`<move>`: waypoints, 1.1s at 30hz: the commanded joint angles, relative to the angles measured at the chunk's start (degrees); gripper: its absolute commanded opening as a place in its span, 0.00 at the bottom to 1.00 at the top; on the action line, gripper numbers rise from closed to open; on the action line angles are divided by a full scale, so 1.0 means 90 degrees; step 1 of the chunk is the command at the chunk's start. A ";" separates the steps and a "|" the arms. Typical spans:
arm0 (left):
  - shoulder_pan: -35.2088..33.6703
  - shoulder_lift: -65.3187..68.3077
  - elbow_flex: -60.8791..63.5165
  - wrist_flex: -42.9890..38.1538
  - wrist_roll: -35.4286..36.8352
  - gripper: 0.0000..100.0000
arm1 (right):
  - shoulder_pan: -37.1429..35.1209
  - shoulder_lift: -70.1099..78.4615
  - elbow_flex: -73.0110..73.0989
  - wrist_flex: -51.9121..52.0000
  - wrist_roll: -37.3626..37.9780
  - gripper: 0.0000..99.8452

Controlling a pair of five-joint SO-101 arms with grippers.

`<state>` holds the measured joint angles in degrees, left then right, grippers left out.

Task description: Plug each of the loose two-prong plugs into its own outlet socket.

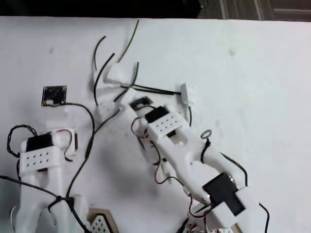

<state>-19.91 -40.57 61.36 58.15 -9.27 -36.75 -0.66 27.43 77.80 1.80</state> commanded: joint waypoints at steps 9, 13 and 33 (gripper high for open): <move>-0.0005 -0.0151 -0.0029 -0.0088 0.0029 0.02 | 0.0171 0.0044 0.0029 -0.1783 0.1895 0.02; -0.0005 -0.0151 -0.0029 -0.0068 0.0010 0.02 | 0.0171 0.0044 0.0293 -0.2164 0.2012 0.02; -0.0005 -0.0190 0.0098 -0.0098 -0.0020 0.02 | 0.0122 0.0444 0.0293 -0.1617 0.1954 0.14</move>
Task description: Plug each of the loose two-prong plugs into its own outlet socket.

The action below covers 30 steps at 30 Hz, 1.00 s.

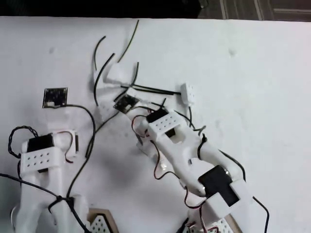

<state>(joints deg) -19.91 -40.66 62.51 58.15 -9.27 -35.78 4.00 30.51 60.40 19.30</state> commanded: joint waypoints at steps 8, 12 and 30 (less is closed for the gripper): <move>-0.0005 -0.0181 -0.0029 -0.0098 -0.0020 0.02 | 0.0063 -0.0298 -0.0547 0.1470 0.0000 0.14; -0.0005 -0.0181 -0.0020 -0.0098 -0.0020 0.02 | 0.0063 -0.0230 -0.0830 0.1998 -0.0176 0.14; -0.0005 -0.0181 -0.0020 -0.0098 -0.0020 0.02 | 0.0015 0.0737 -0.0791 0.1538 -0.0342 0.03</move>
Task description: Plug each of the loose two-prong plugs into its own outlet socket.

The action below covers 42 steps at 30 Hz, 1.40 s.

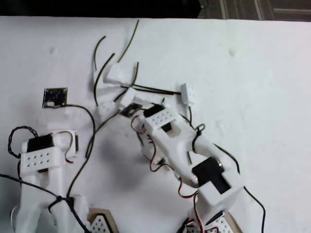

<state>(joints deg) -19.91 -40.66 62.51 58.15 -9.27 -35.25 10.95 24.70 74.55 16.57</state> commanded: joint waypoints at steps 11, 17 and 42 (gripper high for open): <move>-0.0005 -0.0181 -0.0020 -0.0098 -0.0020 0.02 | -0.0005 -0.1783 -0.0234 0.0943 -0.0049 0.02; -0.0005 -0.0181 -0.0020 -0.0098 -0.0020 0.02 | 0.0142 -0.4186 -0.0195 0.1665 -0.0059 0.02; 0.3023 -0.0122 -0.1905 0.0840 -0.0264 0.08 | 0.4303 -0.9548 0.2862 -0.1031 -0.1612 0.02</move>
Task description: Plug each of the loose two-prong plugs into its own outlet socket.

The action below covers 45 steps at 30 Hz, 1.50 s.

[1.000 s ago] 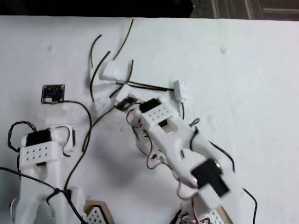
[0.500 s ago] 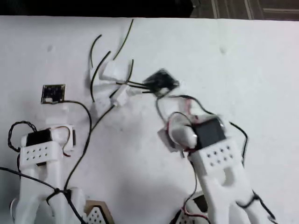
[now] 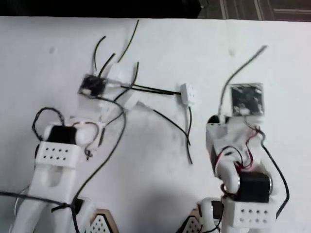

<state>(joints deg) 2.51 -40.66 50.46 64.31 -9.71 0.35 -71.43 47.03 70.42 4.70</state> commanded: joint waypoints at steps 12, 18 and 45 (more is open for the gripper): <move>0.2046 0.2945 -0.2813 0.0391 -0.0147 0.21 | 0.1490 -0.0444 0.2042 -0.2564 -0.0674 0.02; 0.2388 0.5016 -0.4894 0.0615 0.0156 0.23 | 0.2125 -0.0239 0.2139 -0.2935 -0.0889 0.02; 0.3590 1.0789 -1.1302 0.1250 0.2286 0.09 | 0.2154 0.0112 0.2139 -0.3033 -0.1094 0.02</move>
<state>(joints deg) 34.24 54.90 -43.60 72.13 10.77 19.34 -70.46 66.81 43.96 -4.79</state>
